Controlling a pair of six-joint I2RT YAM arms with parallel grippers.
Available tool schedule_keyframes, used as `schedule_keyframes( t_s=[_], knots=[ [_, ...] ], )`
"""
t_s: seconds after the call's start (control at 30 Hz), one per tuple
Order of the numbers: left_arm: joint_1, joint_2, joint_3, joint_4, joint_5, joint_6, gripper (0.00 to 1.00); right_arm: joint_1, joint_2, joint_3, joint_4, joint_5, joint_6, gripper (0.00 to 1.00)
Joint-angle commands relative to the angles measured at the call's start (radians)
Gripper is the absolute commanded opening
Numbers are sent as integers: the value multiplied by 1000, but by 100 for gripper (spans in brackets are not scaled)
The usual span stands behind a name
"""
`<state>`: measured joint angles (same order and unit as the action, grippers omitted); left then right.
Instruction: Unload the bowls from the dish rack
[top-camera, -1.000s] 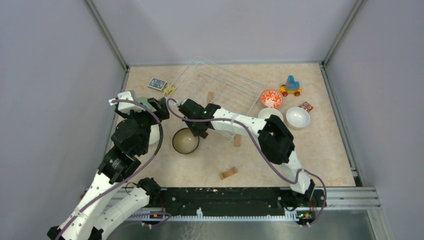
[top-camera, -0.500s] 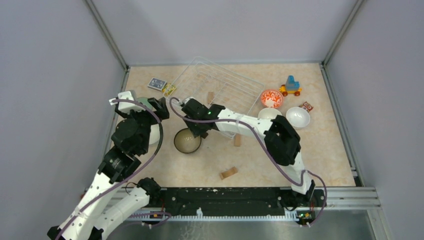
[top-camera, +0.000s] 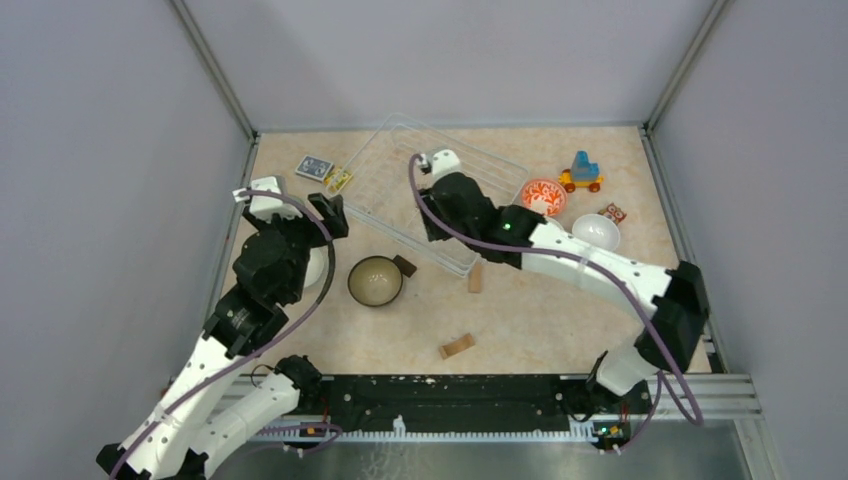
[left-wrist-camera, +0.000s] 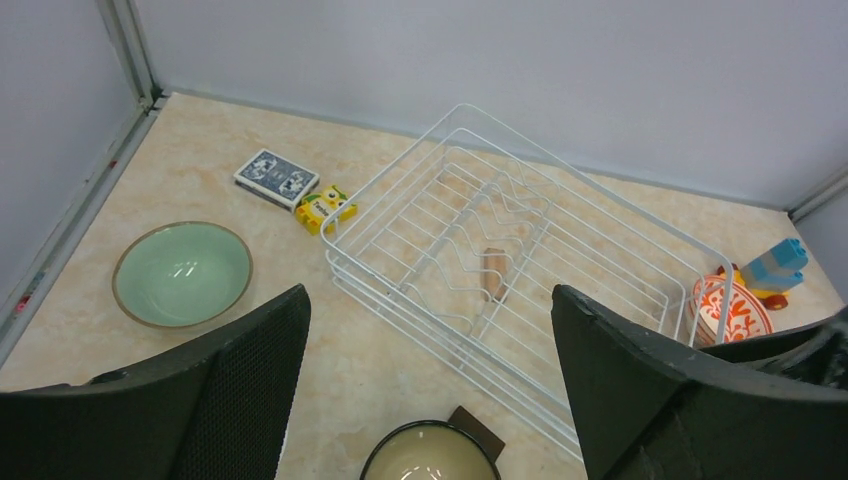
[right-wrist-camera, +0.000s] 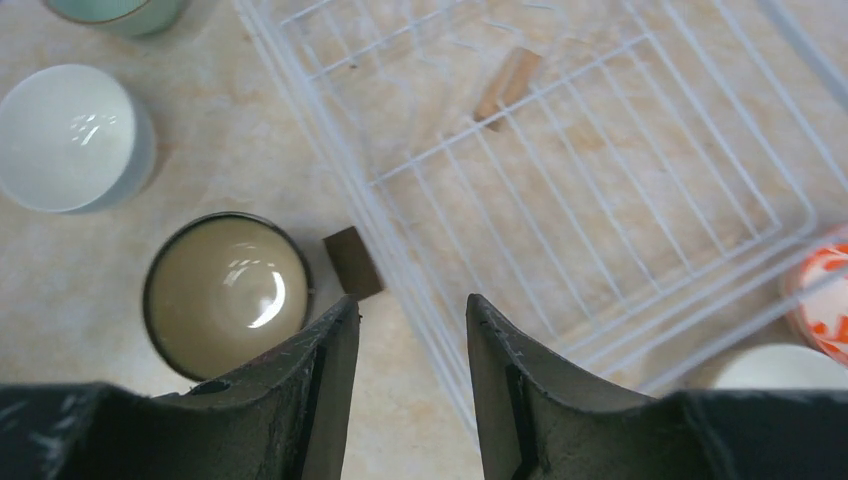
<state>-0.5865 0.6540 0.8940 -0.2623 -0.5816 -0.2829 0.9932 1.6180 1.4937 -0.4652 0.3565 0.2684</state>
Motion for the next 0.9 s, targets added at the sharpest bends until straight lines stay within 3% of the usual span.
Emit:
schedule_keyframes(
  t_s=[0.0,0.2,0.37,0.5,0.57,0.7,0.87],
  knots=[
    [2,24,9,33,84,-15,94,-73,-212,-192,161,153,-11,43],
    [2,74,-12,42,175,-50,97,-251,-493,-480,299,167,8,44],
    [11,127,-85,82,202,-136,99,-406,-629,-615,332,229,15,46],
    [98,185,-126,84,282,-216,99,-580,-703,-707,344,262,57,53],
    [158,193,-161,110,334,-249,99,-669,-748,-779,429,211,33,57],
    [213,183,-224,160,325,-277,99,-701,-797,-923,641,219,-86,67],
    [224,185,-269,232,256,-247,99,-702,-783,-1008,781,223,-159,75]
  ],
)
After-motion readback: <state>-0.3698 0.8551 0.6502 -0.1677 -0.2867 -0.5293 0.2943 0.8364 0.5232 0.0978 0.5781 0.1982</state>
